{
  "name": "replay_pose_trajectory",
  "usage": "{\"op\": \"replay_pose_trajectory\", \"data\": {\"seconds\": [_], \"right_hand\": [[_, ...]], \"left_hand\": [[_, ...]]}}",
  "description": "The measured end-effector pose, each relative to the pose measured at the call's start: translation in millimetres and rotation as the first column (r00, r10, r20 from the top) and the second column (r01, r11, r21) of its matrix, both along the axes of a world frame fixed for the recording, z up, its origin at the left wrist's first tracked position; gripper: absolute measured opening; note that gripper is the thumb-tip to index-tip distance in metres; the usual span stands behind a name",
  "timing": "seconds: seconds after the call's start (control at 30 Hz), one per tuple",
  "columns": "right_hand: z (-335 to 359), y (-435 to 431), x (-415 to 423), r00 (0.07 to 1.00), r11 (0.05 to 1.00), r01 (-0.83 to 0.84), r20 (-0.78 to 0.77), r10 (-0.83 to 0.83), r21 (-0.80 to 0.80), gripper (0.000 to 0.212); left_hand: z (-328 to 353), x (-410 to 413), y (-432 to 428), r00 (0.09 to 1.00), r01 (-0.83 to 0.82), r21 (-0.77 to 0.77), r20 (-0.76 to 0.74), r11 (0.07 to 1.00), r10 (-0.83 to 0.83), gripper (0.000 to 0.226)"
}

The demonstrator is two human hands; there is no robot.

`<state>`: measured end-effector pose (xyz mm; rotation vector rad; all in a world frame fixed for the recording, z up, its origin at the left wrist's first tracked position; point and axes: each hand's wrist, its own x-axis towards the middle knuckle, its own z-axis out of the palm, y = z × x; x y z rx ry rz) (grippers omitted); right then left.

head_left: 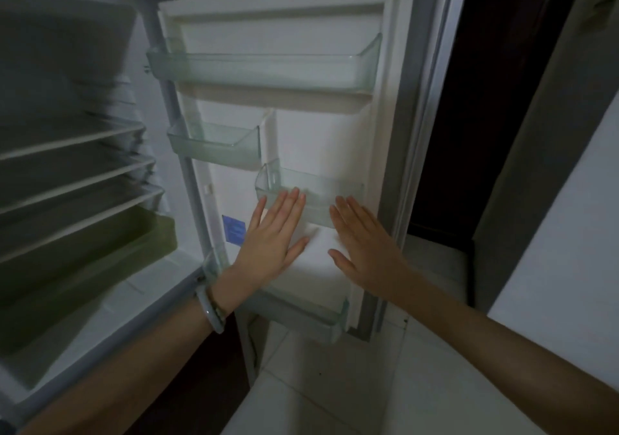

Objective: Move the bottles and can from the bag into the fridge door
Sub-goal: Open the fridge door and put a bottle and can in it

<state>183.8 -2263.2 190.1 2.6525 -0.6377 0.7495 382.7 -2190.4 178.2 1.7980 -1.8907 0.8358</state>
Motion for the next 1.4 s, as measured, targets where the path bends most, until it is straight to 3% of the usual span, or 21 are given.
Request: {"op": "replay_pose_trajectory", "data": {"seconds": [0.43,1.0,1.4], "right_hand": [[17.4,-117.0,-14.5,0.989,0.989,0.084,-0.133,-0.068,0.121,0.066],[24.7,-233.7,-11.9,0.992,0.982,-0.066,-0.091,0.083,0.176,0.070],[30.1,-277.0,1.9,0.992,0.973,-0.077,-0.083,0.097,0.219,0.071]], "left_hand": [[8.9,-12.3,-105.1,0.997,0.053,0.025,0.047,0.998,-0.054,0.069],[5.4,-21.4,-195.0,0.991,-0.107,0.032,0.086,0.994,0.104,0.082],[12.6,-26.8,-228.3,0.969,-0.233,0.089,0.103,0.968,0.224,0.084]]}}
